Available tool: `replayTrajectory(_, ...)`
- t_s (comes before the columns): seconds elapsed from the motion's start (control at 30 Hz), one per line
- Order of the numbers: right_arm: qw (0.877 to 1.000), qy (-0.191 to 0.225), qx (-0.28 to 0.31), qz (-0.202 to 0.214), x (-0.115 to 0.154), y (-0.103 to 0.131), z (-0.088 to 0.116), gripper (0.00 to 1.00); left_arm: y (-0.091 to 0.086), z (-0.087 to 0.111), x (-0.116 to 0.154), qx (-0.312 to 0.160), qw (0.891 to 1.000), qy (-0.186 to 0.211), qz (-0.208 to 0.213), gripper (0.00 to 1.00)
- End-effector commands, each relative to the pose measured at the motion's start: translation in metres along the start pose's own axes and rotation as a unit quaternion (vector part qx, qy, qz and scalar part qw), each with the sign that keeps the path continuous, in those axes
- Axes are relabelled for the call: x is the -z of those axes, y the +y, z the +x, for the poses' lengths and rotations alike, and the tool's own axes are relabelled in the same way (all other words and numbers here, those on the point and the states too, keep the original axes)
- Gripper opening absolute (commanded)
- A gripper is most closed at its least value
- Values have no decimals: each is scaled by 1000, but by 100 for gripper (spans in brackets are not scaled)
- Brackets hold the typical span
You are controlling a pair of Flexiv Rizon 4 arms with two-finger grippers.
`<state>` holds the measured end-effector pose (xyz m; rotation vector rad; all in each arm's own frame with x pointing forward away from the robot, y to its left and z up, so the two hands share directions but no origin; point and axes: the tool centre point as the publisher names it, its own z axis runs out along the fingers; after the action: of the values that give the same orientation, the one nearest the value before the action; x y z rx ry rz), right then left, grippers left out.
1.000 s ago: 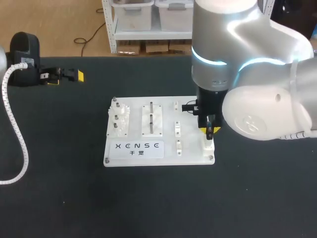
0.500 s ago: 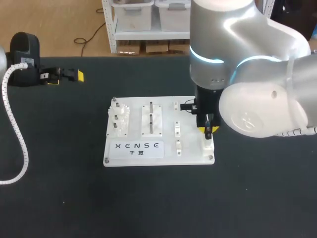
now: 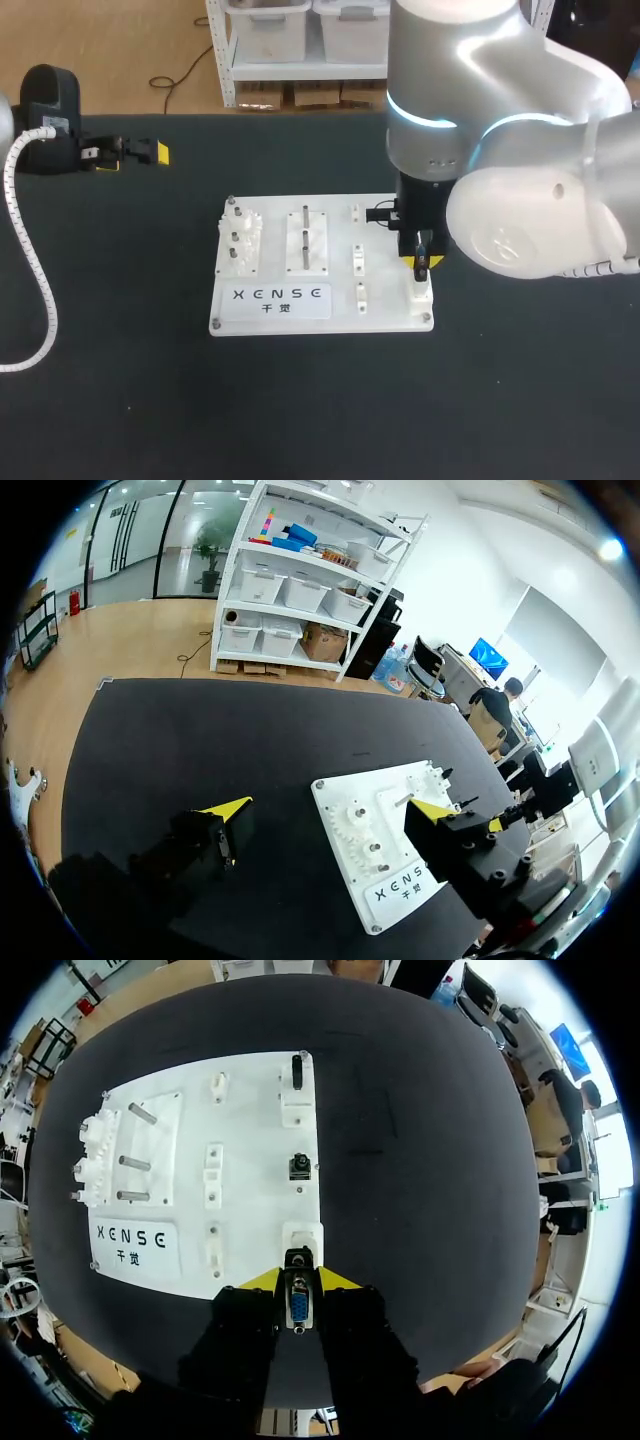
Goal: Insert the USB connector, Ethernet cable, and multi-pin plug into their matching sockets one by one.
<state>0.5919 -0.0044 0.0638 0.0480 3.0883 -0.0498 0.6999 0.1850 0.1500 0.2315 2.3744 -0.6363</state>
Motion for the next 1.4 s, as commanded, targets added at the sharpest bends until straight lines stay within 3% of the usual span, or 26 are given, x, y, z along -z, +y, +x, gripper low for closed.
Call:
replayTrajectory(0.03,1000,-5,0,-3,0,-2,2,0,0,0,0,0,1000,0,0,100)
replayTrajectory(1.4,1000,-11,-5,-18,-5,-5,3,0,0,0,0,0,1000,0,0,100)
